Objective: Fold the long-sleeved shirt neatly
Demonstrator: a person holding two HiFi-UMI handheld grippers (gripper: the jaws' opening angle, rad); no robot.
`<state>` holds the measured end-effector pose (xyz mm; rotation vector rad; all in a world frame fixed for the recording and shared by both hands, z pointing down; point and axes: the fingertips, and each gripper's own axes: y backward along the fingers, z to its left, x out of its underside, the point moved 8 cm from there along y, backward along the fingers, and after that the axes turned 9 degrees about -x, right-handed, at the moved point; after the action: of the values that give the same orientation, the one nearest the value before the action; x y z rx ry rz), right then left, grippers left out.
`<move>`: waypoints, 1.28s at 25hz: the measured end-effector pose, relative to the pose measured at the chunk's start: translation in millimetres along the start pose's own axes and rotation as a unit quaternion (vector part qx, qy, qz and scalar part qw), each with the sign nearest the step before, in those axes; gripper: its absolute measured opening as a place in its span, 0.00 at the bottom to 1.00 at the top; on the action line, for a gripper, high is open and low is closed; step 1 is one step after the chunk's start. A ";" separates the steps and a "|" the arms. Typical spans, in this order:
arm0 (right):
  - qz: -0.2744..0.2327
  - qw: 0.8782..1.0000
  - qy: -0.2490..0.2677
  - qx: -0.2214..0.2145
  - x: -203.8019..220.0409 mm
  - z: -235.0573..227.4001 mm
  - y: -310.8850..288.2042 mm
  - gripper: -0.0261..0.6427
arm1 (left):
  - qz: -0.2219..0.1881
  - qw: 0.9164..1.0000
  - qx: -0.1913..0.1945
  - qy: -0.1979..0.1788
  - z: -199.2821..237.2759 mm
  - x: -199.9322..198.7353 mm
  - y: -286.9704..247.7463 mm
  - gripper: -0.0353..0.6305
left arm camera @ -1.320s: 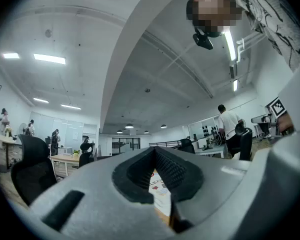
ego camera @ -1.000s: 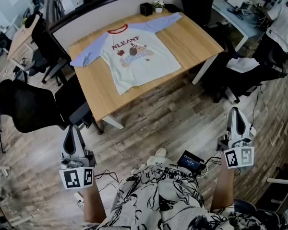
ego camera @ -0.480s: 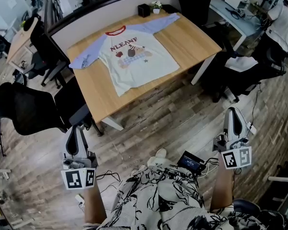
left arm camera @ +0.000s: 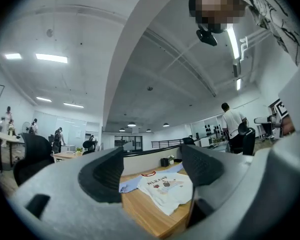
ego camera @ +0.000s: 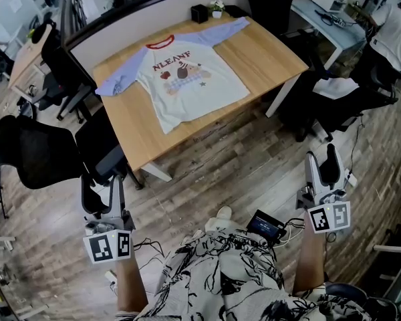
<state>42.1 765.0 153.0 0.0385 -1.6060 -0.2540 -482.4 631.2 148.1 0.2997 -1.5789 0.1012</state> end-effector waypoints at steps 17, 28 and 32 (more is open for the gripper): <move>0.011 1.000 -0.025 -0.013 23.7 -62.3 -19.4 0.69 | 0.026 0.999 -0.007 -0.019 -55.5 10.0 -49.9 0.79; 0.023 0.999 -0.037 -0.009 42.7 -92.4 -28.2 0.69 | 0.042 0.999 0.008 -0.022 -90.0 28.2 -79.1 0.79; 0.026 0.999 -0.032 0.001 46.7 -100.0 -41.1 0.69 | 0.042 0.999 0.018 -0.014 -91.8 39.8 -104.3 0.79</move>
<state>133.1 702.6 194.1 -0.0102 -1.6691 -0.2144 -367.4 549.0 178.1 0.2636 -1.6194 0.1917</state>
